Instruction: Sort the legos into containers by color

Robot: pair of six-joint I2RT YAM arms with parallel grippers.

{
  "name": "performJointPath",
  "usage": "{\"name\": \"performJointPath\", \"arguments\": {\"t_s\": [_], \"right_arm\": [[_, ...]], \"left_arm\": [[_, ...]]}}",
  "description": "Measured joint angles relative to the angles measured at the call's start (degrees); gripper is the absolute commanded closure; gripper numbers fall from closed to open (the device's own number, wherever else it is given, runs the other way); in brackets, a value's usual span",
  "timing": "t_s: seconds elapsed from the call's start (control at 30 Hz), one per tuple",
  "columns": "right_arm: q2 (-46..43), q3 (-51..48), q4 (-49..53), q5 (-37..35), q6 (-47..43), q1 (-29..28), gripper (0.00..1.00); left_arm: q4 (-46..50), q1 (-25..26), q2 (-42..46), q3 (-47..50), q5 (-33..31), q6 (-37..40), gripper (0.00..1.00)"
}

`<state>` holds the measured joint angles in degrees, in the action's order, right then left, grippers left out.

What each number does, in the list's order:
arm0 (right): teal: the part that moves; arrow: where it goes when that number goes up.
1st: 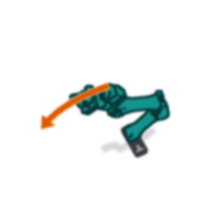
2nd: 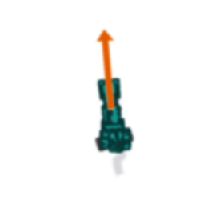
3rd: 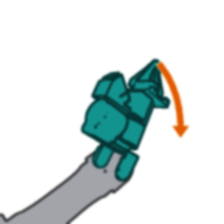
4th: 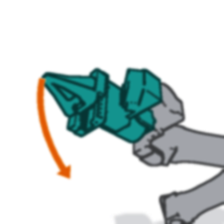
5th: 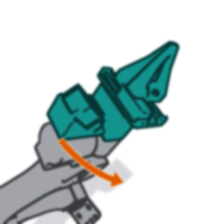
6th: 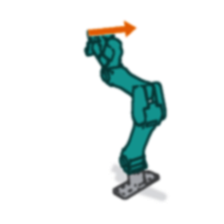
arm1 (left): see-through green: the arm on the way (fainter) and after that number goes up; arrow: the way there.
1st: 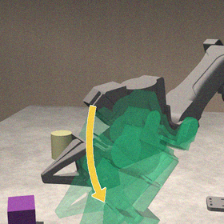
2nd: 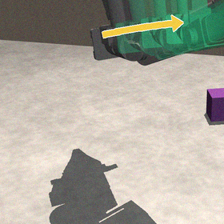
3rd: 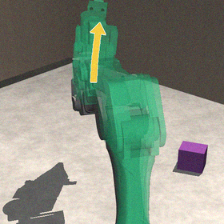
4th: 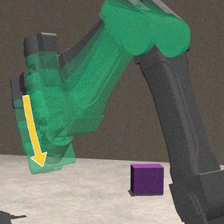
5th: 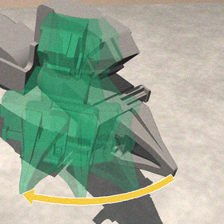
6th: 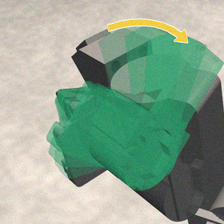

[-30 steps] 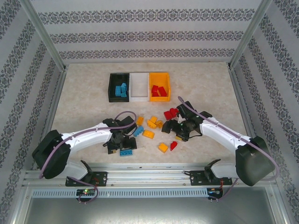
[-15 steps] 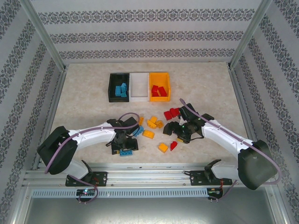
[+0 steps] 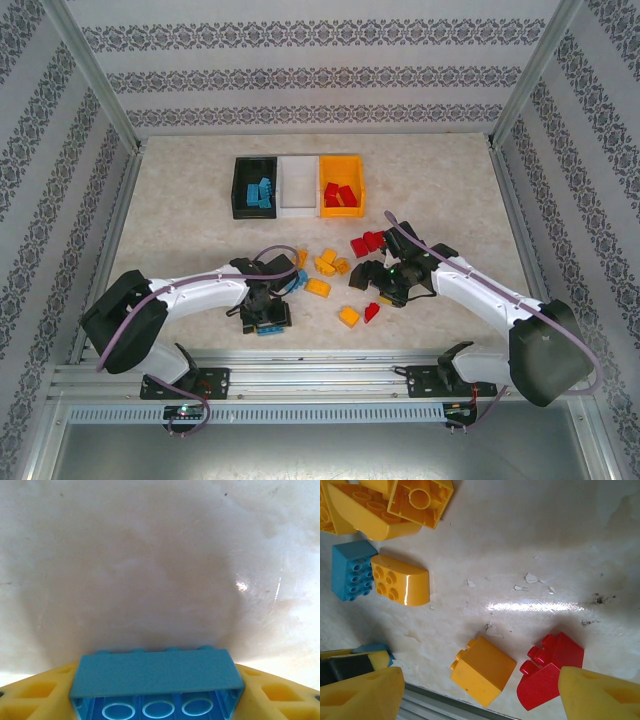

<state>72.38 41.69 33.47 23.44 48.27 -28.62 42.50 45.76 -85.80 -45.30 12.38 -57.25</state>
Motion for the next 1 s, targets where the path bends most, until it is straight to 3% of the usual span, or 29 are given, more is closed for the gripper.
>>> {"name": "performJointPath", "arguments": {"t_s": [0.17,0.37,0.53,0.77,1.0], "right_arm": [[0.02,0.00,0.02,0.00,0.00,0.02,0.19],[-0.13,0.00,0.13,0.00,-0.02,0.76,0.19],[-3.10,-0.20,0.87,-0.35,0.00,0.76,0.19],[-9.68,-1.86,3.96,-1.77,1.31,1.53,0.19],[-14.08,-2.01,7.45,-3.30,1.97,1.53,0.19]], "left_arm": [[3.52,-3.15,0.02,-4.96,-0.74,2.86,0.49],[5.35,-19.08,-1.05,-17.27,-0.92,10.01,0.49],[8.15,-28.98,-13.20,-38.25,-1.36,17.09,0.50],[13.53,-33.18,-34.40,-68.17,-4.26,24.30,0.50],[21.18,-35.36,-49.24,-90.27,-6.08,27.32,0.50]]}}
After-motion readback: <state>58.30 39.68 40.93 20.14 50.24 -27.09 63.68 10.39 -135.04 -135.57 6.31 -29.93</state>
